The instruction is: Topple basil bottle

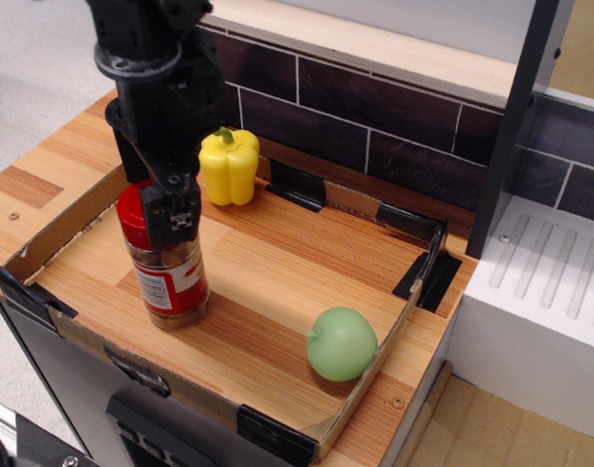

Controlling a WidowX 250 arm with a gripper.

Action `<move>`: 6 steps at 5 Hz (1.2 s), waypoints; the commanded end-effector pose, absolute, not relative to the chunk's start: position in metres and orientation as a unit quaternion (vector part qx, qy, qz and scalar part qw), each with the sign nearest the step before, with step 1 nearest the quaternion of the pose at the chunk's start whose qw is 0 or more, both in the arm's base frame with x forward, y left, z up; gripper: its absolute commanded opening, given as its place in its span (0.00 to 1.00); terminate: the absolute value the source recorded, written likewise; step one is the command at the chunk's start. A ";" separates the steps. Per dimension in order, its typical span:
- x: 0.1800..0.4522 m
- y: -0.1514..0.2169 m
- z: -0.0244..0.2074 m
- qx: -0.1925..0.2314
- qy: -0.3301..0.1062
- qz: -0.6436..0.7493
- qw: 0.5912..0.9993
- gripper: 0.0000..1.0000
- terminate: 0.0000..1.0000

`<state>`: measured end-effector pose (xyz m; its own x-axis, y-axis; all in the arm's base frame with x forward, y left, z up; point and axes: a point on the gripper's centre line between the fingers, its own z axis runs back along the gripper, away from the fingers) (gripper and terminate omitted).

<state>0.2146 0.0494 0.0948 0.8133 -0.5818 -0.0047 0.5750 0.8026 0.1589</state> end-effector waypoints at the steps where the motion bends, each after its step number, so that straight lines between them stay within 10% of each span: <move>1: 0.214 0.049 0.088 0.084 -0.014 -0.298 0.951 1.00 0.00; 2: 0.214 0.051 0.084 0.082 -0.009 -0.301 0.950 1.00 0.00; 3: 0.214 0.053 0.094 0.055 -0.009 -0.301 0.952 0.00 0.00; 6: 0.224 0.052 0.103 0.150 0.123 -0.225 0.955 0.00 0.00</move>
<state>0.2160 0.0530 0.0890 0.8543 -0.3875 -0.3465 0.4721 0.8574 0.2051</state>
